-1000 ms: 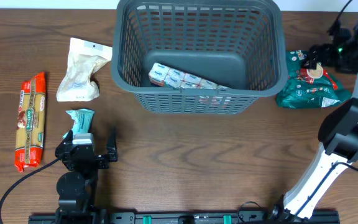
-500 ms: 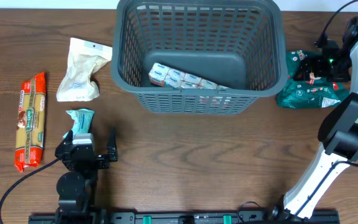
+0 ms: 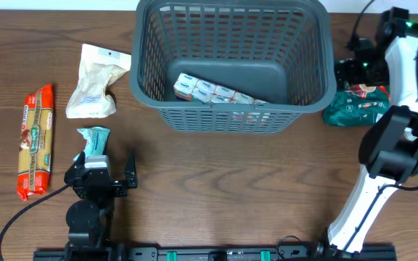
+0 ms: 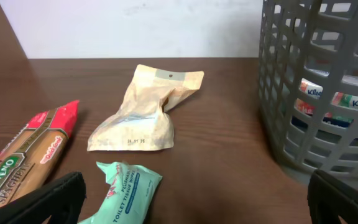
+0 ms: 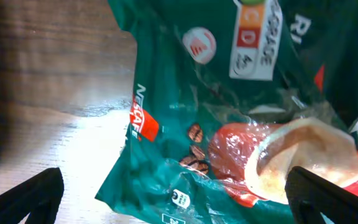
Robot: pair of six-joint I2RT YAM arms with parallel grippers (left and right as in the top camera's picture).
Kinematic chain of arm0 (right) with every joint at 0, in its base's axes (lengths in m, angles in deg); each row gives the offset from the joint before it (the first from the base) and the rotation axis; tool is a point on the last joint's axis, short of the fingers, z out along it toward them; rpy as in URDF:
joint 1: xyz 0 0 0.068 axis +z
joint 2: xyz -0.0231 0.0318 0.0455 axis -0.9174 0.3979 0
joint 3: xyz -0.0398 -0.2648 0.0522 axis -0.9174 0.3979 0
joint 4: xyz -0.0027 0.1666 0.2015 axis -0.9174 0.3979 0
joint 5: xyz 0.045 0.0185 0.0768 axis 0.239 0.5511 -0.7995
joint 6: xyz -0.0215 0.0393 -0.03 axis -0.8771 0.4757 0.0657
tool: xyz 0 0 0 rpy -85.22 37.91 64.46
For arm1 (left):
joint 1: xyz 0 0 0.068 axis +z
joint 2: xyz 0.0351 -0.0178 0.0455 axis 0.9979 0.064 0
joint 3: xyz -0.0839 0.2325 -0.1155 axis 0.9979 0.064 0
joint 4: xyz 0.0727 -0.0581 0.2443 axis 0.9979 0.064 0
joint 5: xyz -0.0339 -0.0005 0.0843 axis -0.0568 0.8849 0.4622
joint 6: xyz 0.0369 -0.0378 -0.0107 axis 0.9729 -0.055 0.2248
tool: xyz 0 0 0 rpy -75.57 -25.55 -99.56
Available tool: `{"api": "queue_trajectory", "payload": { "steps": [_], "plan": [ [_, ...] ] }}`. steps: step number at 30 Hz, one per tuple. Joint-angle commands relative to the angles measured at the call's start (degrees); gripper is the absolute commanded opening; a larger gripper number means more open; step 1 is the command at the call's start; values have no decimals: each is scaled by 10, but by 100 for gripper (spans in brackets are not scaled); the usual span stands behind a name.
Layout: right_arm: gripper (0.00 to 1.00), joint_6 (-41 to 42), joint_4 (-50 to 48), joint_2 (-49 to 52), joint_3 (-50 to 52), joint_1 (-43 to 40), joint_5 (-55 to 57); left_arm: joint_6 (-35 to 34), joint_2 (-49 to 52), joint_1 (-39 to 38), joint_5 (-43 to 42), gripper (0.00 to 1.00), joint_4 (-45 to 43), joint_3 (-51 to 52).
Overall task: Pack container
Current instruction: 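Grasp the green coffee bag with the right gripper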
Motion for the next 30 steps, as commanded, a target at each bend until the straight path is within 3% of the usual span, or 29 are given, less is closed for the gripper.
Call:
{"api": "queue_trajectory", "payload": {
  "steps": [1, 9, 30],
  "plan": [
    [99, -1, -3, -17, -19, 5, 43, 7, -3, 3, 0, 99, 3, 16],
    [99, 24, -19, -42, -21, -24, 68, 7, -3, 3, 0, 99, 3, 16],
    [99, 1, -30, -42, -20, -68, -26, 7, -3, 3, 0, 99, 3, 16]
  ]
}}
